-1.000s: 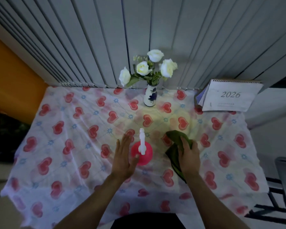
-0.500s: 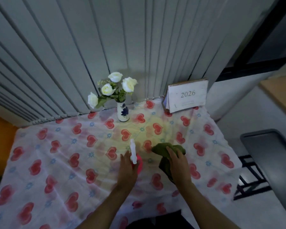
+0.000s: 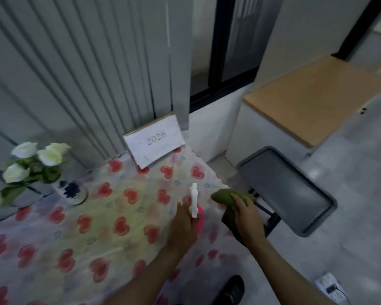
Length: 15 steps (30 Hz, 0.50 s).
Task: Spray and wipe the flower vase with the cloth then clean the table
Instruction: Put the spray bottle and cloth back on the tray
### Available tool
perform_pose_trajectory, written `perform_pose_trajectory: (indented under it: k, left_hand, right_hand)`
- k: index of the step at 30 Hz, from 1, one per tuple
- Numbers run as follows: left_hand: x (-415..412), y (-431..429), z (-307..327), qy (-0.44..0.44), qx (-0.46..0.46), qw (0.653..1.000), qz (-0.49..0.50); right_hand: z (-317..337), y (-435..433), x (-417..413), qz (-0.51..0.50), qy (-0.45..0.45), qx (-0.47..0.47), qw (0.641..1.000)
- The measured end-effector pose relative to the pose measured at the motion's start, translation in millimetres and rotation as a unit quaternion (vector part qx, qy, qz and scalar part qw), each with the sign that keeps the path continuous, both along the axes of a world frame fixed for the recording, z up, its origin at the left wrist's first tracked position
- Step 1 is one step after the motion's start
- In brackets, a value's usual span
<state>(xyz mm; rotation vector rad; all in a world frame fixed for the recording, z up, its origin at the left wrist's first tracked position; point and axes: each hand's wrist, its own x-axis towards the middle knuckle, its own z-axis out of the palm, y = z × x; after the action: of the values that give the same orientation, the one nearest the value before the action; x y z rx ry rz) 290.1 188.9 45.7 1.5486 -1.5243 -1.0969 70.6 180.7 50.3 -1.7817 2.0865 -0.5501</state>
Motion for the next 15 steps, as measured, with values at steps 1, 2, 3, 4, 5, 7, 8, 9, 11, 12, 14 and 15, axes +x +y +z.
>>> perform_pose_trajectory:
  k: [1, 2, 3, 4, 5, 7, 8, 9, 11, 12, 14, 15]
  left_hand:
    - [-24, -6, 1, -0.003, 0.003, 1.000, -0.009]
    - [-47, -12, 2, -0.007, 0.007, 1.000, -0.021]
    - [-68, -19, 1, -0.010, 0.012, 0.999, -0.036]
    - [-88, -25, 2, -0.010, 0.015, 0.999, -0.051]
    - [-112, -34, 2, -0.009, 0.017, 0.998, -0.067]
    - [-150, -46, 0, -0.012, 0.025, 0.996, -0.087]
    - [-171, -53, -1, -0.019, 0.028, 0.994, -0.099]
    - [-194, -60, -3, -0.020, 0.036, 0.993, -0.111]
    - [-231, -73, -3, -0.020, 0.061, 0.989, -0.135]
    - [-243, -77, -1, -0.020, 0.068, 0.987, -0.147]
    - [-271, -91, 0, -0.003, 0.069, 0.982, -0.173]
    - [-288, -99, -3, -0.003, 0.073, 0.980, -0.185]
  right_hand:
    - [1, -1, -23, -0.011, 0.009, 0.004, 1.000]
    - [0, -3, -45, -0.021, 0.017, 0.009, 1.000]
    - [0, -4, -64, -0.034, 0.019, 0.011, 0.999]
    - [-1, -5, -83, -0.051, 0.010, 0.014, 0.999]
    - [-1, -7, -104, -0.073, 0.002, 0.018, 0.997]
    - [-1, -11, -138, -0.100, -0.005, 0.025, 0.995]
    - [-2, -13, -157, -0.110, -0.007, 0.029, 0.993]
    - [-4, -15, -177, -0.122, -0.003, 0.035, 0.992]
    - [-9, -17, -209, -0.142, 0.004, 0.047, 0.989]
    - [-10, -17, -218, -0.149, 0.003, 0.050, 0.988]
    - [-15, -21, -239, -0.171, -0.003, 0.059, 0.983]
    - [-20, -25, -251, -0.186, -0.008, 0.065, 0.980]
